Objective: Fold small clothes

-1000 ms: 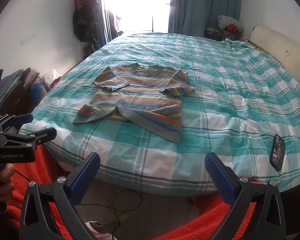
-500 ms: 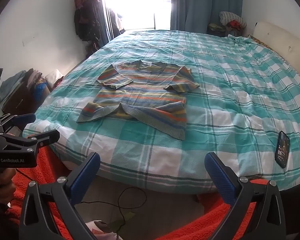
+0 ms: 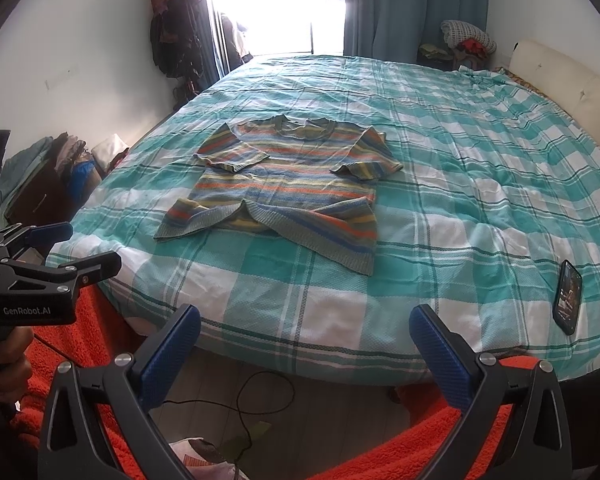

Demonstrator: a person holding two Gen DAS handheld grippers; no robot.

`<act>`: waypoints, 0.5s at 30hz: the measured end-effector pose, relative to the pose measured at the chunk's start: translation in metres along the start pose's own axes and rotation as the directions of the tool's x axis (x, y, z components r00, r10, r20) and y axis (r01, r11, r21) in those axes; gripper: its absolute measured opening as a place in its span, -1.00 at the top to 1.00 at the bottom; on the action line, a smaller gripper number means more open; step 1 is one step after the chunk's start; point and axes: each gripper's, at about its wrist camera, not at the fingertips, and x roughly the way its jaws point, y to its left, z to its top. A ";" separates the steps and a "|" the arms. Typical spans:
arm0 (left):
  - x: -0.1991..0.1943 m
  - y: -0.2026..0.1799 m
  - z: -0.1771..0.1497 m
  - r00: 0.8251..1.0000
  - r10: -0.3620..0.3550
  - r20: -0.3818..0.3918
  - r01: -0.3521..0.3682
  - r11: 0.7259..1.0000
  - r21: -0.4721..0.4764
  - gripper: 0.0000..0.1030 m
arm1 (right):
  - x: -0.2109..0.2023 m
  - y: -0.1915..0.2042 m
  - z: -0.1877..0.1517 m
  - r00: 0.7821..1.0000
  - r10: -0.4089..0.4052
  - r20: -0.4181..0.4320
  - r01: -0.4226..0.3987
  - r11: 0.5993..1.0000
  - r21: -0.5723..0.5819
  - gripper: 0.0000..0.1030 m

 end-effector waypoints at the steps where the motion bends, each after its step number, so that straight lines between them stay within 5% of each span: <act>1: 0.000 0.001 0.000 1.000 0.002 0.003 -0.002 1.000 0.001 -0.99 | 0.001 0.000 0.000 1.000 -0.002 -0.002 0.002 1.000 -0.002 -1.00; 15: -0.001 -0.007 -0.002 0.998 0.048 0.026 -0.049 0.998 0.031 -1.00 | 0.004 0.001 -0.001 1.000 -0.003 -0.021 0.003 1.000 -0.001 -1.00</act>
